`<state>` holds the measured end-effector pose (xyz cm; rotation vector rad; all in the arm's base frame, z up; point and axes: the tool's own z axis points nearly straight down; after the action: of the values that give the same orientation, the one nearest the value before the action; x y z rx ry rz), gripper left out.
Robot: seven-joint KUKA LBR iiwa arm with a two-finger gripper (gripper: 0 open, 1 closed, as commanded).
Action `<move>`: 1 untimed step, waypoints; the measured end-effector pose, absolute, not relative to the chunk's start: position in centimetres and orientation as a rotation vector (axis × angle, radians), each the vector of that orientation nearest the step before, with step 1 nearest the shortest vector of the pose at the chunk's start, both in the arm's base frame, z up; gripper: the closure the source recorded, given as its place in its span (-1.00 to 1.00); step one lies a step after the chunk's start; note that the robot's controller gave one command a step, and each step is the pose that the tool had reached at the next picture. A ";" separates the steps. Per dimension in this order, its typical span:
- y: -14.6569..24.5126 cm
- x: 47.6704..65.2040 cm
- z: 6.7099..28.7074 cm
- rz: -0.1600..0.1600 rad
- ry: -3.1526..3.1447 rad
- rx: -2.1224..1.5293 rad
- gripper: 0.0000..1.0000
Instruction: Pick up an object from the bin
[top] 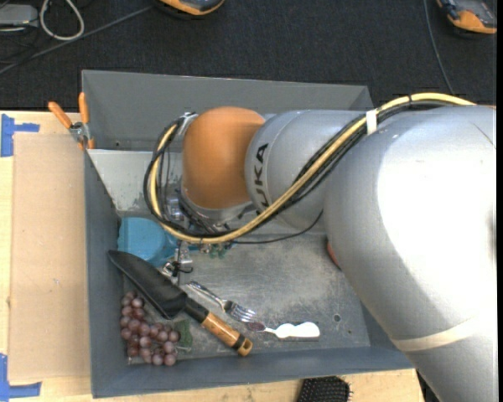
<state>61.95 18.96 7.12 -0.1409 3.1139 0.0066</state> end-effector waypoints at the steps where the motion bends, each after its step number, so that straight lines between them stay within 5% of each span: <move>1: 19.8 61.4 7.2 0.007 3.122 -0.039 1.00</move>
Offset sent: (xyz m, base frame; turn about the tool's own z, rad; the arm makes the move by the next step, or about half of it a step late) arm 0.0000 0.0000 0.0000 0.0000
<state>61.43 19.83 7.22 -0.0387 3.1219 0.0068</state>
